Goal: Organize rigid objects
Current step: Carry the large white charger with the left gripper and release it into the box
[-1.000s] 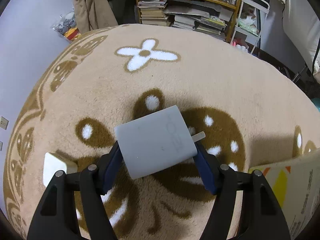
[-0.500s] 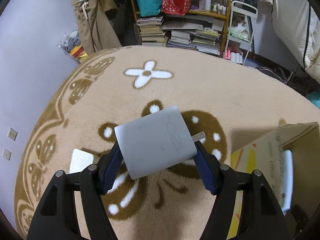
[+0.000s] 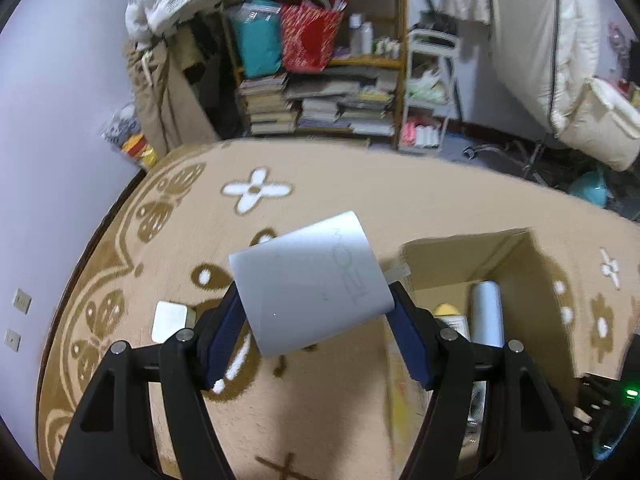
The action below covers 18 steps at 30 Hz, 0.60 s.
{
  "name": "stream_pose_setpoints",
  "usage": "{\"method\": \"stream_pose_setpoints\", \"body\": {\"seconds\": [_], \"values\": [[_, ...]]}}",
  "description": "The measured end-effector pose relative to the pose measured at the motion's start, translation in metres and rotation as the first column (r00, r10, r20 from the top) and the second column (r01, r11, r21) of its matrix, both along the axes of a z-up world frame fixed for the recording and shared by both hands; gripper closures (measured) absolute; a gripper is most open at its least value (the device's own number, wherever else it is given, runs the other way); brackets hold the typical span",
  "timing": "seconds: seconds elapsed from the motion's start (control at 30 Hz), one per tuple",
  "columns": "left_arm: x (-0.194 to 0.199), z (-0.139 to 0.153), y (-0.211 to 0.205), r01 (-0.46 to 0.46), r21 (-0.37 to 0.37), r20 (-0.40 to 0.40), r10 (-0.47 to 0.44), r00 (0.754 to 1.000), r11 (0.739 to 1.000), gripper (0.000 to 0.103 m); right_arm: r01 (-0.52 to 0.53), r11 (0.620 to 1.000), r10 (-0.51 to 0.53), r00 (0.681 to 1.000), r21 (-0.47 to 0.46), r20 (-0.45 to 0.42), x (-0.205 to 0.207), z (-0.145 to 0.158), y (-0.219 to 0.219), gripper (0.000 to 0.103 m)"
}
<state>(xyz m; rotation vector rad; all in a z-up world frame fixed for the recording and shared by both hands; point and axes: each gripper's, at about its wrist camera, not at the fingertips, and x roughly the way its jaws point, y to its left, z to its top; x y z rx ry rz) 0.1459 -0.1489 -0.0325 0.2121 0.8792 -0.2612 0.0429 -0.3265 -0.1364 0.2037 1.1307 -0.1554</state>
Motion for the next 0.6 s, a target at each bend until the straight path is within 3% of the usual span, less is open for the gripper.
{"method": "stream_pose_setpoints", "body": {"seconds": [0.3, 0.6], "values": [[-0.043, 0.029, -0.023, 0.117, -0.039, 0.034, -0.115, 0.993, 0.992, 0.034, -0.001, 1.000, 0.001, 1.000, -0.001, 0.001, 0.000, 0.000, 0.000, 0.096], [-0.063, 0.009, -0.041, 0.180, -0.047, -0.015, -0.181, 0.983, 0.983, 0.034, -0.001, 1.000, 0.001, 1.000, -0.001, 0.000, 0.000, 0.000, -0.001, 0.096]]}}
